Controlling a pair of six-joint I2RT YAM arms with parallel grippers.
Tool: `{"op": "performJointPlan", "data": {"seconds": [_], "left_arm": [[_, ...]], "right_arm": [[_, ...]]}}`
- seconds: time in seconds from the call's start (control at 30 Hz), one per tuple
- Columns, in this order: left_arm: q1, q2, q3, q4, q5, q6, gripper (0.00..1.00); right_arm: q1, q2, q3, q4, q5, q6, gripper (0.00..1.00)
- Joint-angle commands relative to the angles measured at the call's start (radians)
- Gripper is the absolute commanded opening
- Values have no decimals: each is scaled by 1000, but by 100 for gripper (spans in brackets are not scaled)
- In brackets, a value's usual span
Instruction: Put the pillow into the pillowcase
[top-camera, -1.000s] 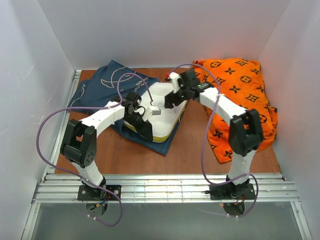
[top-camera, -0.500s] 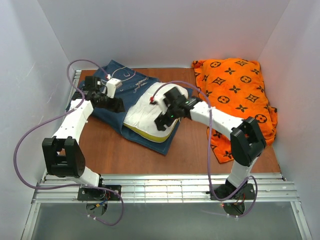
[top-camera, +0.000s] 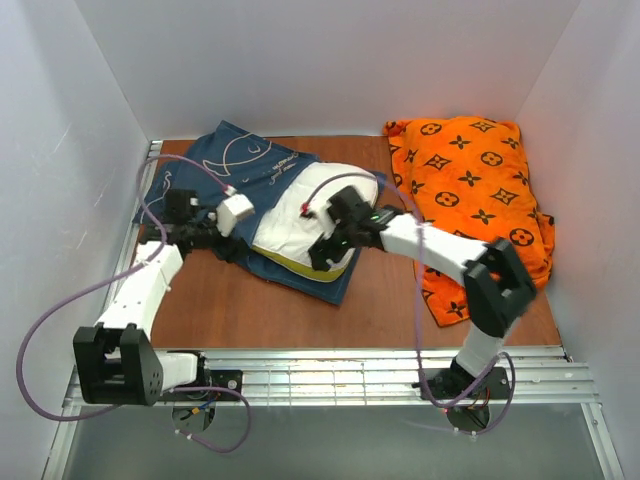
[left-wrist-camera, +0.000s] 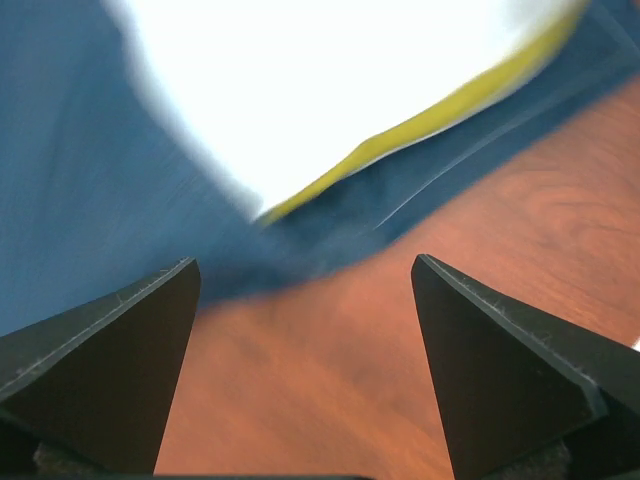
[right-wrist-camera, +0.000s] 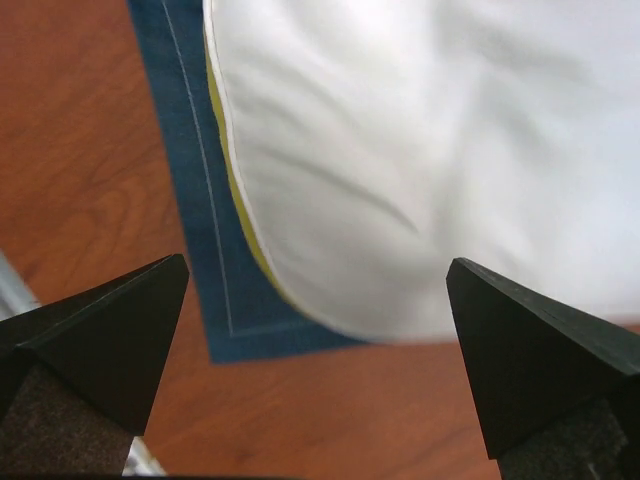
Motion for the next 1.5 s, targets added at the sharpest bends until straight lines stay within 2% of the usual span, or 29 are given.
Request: {"op": "performJointPlan", "data": {"seconds": [0.0,0.13,0.17,0.23,0.4,0.53,0.6,0.63,0.67,0.7,0.77,0.9,1.03,1.2,1.27,1.3,1.33,1.47], "left_arm": [[-179,-69,-97,172,-32,259,81],[-365,-34,-146,433,-187,303,83],[-434,3,-156,473,-219,325,83],[-483,58,-150,528,-258,386,83],[-543,208,-82,527,-273,559,85],[-559,325,-45,481,-261,620,85],[-563,375,-6,450,-255,563,76],[-565,432,72,380,-252,539,64],[-565,467,112,349,-252,499,46],[-563,495,163,316,-247,439,17],[-554,551,272,219,-206,317,0],[-542,555,323,196,-147,203,0],[-531,569,367,157,-114,143,0],[-508,586,419,148,-94,91,0],[-496,598,453,124,-89,71,0],[-494,606,482,116,-83,58,0],[-493,612,492,95,-84,58,0],[-484,618,531,35,-172,67,0]], "right_arm": [[-114,-262,-85,27,-220,107,99],[-267,-422,-262,22,-375,214,99],[-290,-440,-310,25,-392,230,99],[-356,-481,-387,62,-428,257,99],[-389,-506,-507,109,-433,315,97],[-398,-451,-533,117,-399,322,95],[-396,-422,-534,123,-413,325,95],[-396,-390,-527,126,-420,325,95],[-398,-370,-521,131,-429,325,95],[-398,-348,-510,129,-442,325,94],[-396,-275,-473,128,-469,329,90],[-396,-160,-427,161,-450,342,81],[-393,-49,-410,252,-373,395,82],[-389,86,-329,298,-393,467,81],[-384,112,-311,336,-437,487,61],[-386,123,-300,353,-463,493,42],[-386,121,-292,364,-486,497,2],[-416,19,-306,367,-525,468,1]]}}
